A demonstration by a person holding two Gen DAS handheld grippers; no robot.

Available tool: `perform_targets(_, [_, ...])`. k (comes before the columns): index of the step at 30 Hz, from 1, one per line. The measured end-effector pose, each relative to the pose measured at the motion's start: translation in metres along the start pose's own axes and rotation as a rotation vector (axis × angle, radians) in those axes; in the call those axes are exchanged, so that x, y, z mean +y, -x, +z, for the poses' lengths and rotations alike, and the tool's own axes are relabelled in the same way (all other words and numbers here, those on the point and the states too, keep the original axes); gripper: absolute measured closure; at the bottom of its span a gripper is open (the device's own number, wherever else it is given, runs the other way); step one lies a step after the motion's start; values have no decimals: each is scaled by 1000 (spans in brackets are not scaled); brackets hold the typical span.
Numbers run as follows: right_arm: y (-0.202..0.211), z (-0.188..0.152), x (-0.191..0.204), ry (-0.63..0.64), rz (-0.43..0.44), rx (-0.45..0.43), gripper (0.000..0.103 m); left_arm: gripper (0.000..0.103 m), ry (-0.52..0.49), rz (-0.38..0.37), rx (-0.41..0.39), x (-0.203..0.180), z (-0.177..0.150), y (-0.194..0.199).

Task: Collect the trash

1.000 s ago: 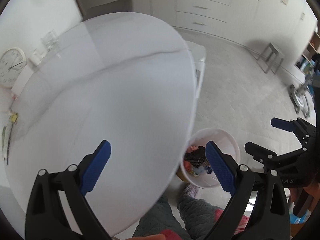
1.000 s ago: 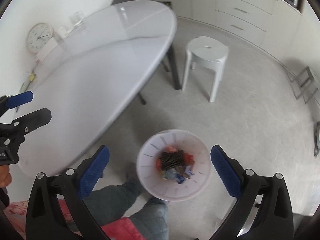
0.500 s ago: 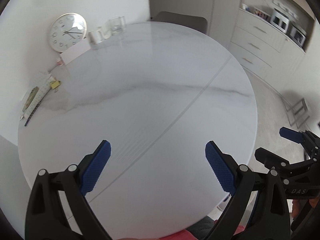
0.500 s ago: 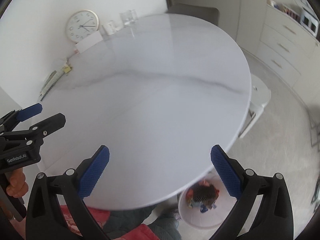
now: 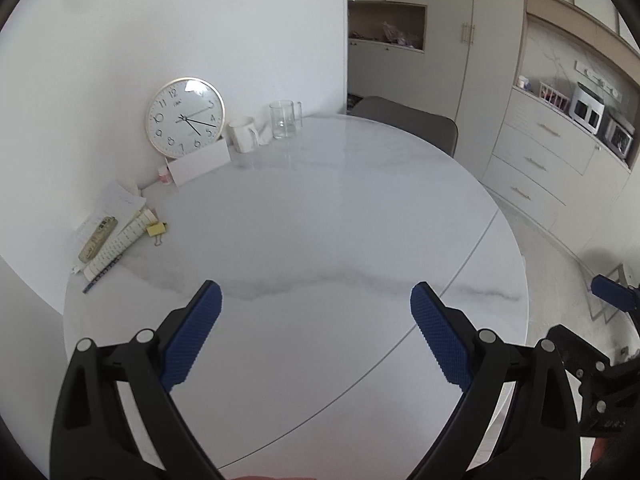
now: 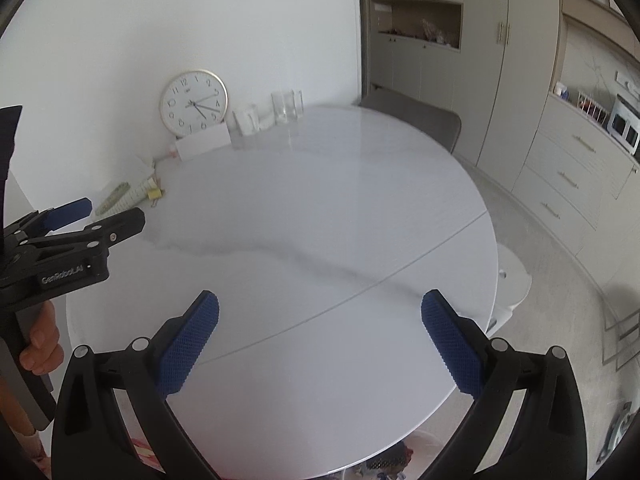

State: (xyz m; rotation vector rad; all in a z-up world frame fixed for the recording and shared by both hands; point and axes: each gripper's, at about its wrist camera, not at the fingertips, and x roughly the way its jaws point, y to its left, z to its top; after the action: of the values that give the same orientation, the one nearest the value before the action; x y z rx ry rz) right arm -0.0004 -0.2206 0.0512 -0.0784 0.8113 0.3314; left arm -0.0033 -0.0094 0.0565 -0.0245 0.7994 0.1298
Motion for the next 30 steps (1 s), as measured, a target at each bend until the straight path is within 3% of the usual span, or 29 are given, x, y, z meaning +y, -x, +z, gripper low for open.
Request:
perform_targets(4, [8,-1,1,-5,3,-17,2,10,9,-9,-7,2,-1,6])
perform_targets(19, [13,-43,-8,-34,23,52,2,10,-2,-57,110,-23,-49,9])
perform_targets(30, [26,-51,-19,-43,2,30,2,10,-30,-63,90,-40,-52,15])
